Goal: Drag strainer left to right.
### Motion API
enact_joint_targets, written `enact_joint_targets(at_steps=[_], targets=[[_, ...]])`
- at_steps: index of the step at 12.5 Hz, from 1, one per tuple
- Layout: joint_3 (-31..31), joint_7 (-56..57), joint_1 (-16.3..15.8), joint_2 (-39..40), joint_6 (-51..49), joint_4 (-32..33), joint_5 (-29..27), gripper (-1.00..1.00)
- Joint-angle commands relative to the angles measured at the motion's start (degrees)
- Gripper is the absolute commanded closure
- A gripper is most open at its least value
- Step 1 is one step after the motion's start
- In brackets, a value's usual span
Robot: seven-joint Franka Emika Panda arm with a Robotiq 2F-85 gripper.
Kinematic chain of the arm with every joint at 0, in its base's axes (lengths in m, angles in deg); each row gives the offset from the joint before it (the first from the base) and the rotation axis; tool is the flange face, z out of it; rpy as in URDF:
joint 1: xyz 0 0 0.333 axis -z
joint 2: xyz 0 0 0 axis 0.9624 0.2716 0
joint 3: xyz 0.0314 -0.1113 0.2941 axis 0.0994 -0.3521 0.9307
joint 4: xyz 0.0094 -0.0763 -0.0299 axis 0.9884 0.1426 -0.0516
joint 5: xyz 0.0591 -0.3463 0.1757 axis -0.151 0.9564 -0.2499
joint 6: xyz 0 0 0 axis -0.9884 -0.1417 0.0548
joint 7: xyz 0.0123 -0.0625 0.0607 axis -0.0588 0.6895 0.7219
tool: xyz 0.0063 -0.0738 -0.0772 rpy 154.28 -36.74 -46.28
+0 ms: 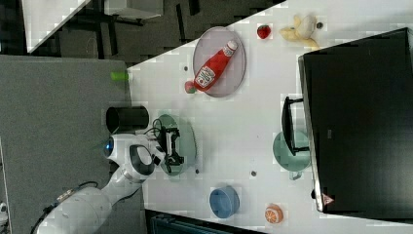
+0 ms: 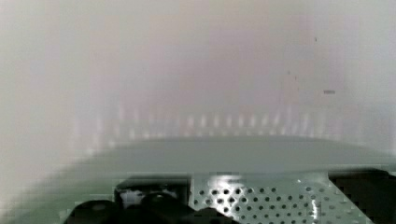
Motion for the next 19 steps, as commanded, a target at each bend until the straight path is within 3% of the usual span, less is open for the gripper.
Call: enact_joint_targets(at_steps=[1,12,19], targets=[[-1.3,-3.4,-0.7,-1.9,0.8,0.2,0.9,-1.00],[-11.0,4.3,1.1,-8.4,1.0,8.6,1.1,-1.00],[-20.0,13.2,1.9,-9.7,1.0,10.2,1.1,-1.00]])
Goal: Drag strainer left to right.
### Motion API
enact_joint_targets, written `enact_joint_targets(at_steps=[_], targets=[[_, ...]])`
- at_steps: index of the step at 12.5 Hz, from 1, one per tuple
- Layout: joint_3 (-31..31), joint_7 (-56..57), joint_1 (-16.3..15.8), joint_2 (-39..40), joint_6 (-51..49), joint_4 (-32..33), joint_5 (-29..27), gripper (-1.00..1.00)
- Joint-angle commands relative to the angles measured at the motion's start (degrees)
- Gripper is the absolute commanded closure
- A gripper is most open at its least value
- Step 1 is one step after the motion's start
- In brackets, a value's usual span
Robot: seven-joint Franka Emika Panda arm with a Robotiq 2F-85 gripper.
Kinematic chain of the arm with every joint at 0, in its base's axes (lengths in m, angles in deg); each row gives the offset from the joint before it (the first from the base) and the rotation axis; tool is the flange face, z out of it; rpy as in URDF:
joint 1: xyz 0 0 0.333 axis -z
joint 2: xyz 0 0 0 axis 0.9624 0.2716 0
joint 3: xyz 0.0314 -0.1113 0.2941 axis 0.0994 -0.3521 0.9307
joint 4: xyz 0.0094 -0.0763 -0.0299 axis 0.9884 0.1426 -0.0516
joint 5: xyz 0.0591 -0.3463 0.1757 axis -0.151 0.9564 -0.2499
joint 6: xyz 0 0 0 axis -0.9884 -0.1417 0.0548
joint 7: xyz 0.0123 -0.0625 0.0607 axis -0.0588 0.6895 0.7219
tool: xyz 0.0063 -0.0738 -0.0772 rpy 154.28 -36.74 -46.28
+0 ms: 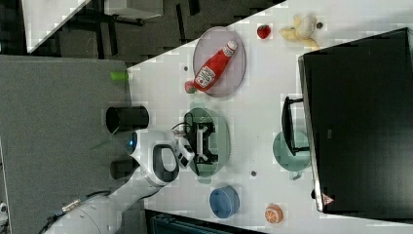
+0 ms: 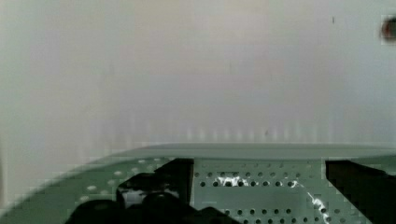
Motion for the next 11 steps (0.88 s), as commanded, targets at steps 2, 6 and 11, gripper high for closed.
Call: enact_joint_targets(at_steps=[2,6,11], targets=[[-5.6,8.2,1.0,-1.5,0.8,-0.2,-1.0,-1.00],[-10.7,13.3,1.1,-1.7,1.3,0.2,-1.0,-1.00],[-16.6,19.7,1.2,-1.7,2.3,0.2,-1.0,-1.00]])
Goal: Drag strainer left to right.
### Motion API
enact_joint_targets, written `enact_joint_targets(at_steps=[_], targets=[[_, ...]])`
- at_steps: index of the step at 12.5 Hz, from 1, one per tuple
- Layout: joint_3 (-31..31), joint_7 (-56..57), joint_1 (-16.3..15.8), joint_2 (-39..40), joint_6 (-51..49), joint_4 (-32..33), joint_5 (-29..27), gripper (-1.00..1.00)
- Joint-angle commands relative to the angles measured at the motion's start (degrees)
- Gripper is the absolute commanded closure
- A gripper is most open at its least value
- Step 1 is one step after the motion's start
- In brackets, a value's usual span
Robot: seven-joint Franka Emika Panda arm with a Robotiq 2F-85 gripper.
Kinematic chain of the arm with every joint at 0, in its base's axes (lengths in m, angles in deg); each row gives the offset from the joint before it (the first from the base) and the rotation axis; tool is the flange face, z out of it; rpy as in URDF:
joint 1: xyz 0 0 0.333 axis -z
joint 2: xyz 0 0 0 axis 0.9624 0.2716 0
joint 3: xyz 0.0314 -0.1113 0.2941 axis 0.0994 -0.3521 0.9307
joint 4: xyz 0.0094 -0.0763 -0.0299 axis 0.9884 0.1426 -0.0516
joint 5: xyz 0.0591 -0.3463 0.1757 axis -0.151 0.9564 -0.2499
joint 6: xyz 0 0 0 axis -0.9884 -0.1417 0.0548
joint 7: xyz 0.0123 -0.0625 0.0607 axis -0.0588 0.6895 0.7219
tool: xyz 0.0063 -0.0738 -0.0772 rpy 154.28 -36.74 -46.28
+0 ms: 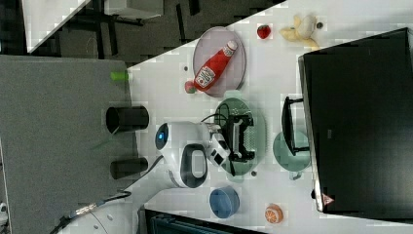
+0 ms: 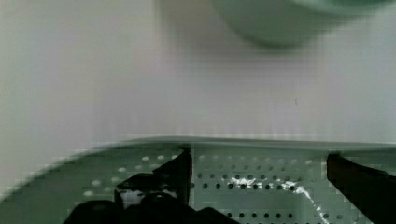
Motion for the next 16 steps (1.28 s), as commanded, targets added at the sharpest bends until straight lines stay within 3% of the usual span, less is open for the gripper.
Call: enact_joint_targets(at_steps=[1,5,9,13,16], targets=[[-1.5,6.4,0.1,-1.3,0.5,-0.8,-0.4,-1.00],[-3.5,8.2,0.1,-1.5,1.0,-1.0,-0.4,-1.00],[0.0,23.2,0.1,-7.7,-2.2,-1.2,-0.4,-1.00],[1.5,35.5,0.1,-19.3,-18.0,-4.5,-0.9,-1.00],[1.9,42.9,0.0,-28.9,-30.7,-7.9,-7.4,-1.00]])
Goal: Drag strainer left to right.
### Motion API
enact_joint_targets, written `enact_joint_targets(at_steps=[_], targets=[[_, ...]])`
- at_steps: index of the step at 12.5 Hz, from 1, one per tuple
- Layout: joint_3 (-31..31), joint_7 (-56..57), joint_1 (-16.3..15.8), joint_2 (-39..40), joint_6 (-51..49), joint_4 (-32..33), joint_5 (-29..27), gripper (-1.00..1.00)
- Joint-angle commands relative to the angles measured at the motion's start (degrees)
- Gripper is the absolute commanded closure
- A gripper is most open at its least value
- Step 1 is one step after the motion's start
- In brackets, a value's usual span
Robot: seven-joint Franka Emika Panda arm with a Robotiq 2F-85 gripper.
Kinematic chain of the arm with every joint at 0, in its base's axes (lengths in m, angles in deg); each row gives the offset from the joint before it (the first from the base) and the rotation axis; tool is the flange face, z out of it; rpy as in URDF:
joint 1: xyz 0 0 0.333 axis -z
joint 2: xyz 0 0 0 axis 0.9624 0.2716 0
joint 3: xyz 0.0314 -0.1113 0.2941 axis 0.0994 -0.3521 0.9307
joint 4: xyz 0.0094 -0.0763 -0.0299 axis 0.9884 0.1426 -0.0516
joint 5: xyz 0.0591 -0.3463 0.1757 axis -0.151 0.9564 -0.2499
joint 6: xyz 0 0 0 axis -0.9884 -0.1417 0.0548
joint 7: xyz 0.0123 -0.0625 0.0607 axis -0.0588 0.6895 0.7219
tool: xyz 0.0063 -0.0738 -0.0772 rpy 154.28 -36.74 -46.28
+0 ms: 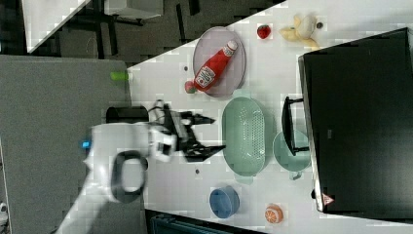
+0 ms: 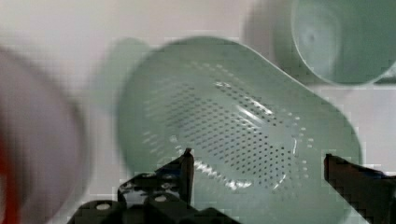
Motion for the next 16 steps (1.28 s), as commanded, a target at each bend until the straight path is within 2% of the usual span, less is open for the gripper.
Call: enact_joint_targets(at_steps=[1,5,9,16], targets=[[0.1,13.1,1.0,-8.6,-11.2,-4.8,-5.2,-1.00],[0.1,17.3,1.0,-17.0,-26.4,-9.7,-5.4,-1.00],[0.8,17.3,0.9,-18.1,-38.1,-15.1,-4.6,-1.00],[1.1,17.3,0.9,-17.0,-39.7,-16.0,-4.2,-1.00]])
